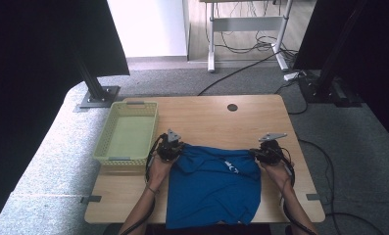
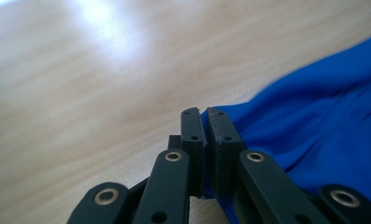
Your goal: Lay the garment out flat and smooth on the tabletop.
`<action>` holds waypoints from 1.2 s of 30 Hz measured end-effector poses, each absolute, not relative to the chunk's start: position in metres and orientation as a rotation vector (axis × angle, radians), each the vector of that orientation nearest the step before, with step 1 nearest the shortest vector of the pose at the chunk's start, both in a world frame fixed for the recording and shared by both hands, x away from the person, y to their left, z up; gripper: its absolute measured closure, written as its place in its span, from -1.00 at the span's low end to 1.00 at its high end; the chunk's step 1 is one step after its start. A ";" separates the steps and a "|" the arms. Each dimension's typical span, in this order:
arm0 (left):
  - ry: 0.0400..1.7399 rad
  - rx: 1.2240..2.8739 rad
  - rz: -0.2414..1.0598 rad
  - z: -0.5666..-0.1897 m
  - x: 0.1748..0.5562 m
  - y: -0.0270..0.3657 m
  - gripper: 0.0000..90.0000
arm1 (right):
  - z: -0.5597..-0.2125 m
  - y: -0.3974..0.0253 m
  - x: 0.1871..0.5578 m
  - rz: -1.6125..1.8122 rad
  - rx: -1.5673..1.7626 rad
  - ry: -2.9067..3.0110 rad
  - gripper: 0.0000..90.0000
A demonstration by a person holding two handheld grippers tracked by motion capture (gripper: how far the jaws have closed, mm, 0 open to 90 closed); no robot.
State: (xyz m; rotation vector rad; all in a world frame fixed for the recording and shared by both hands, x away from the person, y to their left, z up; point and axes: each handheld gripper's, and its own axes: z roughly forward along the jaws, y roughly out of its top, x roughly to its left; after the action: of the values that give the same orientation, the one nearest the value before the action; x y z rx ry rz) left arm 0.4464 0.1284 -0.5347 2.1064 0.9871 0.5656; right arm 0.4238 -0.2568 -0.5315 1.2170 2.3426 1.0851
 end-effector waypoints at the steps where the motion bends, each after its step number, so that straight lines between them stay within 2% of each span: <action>1: 0.989 2.120 0.564 -0.539 0.447 0.128 0.90 | -0.536 -0.256 0.426 1.074 1.223 2.352 0.89; 9: 0.962 2.155 0.540 -0.546 0.434 0.127 0.87 | -0.546 -0.256 0.419 1.094 1.219 2.387 0.87; 22: 0.865 2.216 0.459 -0.545 0.385 0.126 0.86 | -0.547 -0.253 0.373 1.133 1.132 2.483 0.86; 27: 0.871 2.178 0.521 -0.532 0.400 0.124 0.89 | -0.540 -0.251 0.376 1.092 1.098 2.435 0.86; 32: 0.902 2.128 0.592 -0.519 0.427 0.121 0.90 | -0.527 -0.254 0.403 1.105 1.127 2.370 0.86; 36: 0.982 2.105 0.613 -0.525 0.448 0.123 0.89 | -0.526 -0.255 0.425 1.101 1.161 2.337 0.86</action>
State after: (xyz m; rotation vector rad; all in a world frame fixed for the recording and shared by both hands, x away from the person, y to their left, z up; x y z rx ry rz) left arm 0.4480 0.1233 -0.5248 2.1055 0.9817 0.6131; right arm 0.4250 -0.2552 -0.5262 1.1614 2.3369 1.1014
